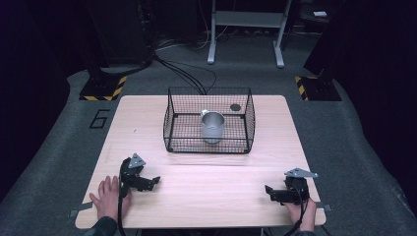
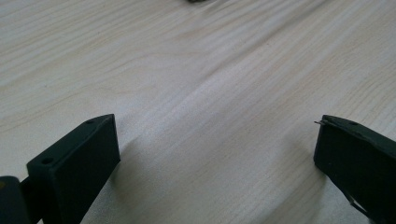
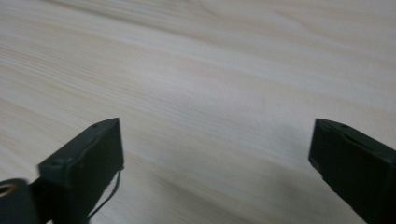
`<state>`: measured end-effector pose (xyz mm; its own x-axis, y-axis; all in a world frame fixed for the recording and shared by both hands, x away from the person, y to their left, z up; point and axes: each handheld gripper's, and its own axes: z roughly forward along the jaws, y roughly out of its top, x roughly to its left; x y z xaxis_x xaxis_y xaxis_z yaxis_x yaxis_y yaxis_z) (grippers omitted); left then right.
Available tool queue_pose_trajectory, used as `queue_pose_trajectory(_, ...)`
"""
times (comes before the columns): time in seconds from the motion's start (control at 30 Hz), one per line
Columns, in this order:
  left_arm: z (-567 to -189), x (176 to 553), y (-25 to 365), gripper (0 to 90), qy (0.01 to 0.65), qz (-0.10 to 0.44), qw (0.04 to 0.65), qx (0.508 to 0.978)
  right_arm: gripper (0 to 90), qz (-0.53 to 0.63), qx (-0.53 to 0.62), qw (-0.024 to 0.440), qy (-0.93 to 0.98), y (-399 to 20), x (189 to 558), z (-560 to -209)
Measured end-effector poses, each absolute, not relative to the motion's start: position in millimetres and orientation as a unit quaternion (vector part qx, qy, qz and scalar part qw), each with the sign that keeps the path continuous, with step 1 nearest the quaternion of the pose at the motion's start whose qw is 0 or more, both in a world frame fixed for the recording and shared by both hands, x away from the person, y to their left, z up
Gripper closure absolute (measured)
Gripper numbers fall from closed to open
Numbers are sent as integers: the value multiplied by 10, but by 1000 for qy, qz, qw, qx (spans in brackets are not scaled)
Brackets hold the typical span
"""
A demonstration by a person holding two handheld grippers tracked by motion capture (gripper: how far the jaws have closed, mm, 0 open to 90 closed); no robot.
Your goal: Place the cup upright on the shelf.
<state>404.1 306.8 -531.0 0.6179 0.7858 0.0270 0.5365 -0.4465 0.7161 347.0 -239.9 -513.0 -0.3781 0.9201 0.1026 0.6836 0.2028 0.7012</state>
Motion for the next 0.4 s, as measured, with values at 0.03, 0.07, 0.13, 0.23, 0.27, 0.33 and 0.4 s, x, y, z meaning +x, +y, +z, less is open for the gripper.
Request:
queue_pose_trajectory(0.03,-5311,4041,3068,2,398,181,344,831,0,338,535,177,753,-2424,3465,-5172)
queue_pose_trajectory(0.07,-5311,4041,3068,2,398,181,345,831,0,335,543,178,749,-2441,3452,-5201)
queue_pose_trajectory(0.13,-5311,4041,3068,2,398,181,344,831,0,335,543,186,747,-2479,3442,-5254)
queue_pose_trajectory(0.23,-5311,4041,3068,2,398,181,345,831,0,323,545,210,745,-2487,3429,-5282)
queue_pose_trajectory(0.27,-5311,4041,3068,2,398,181,345,831,0,319,544,219,745,-2479,3434,-5292)
queue_pose_trajectory(0.33,-5311,4041,3067,2,398,181,344,831,0,319,540,230,744,-2464,3442,-5309)
queue_pose_trajectory(0.4,-5311,4041,3067,2,398,181,344,831,0,316,536,227,749,-2477,3459,-5306)
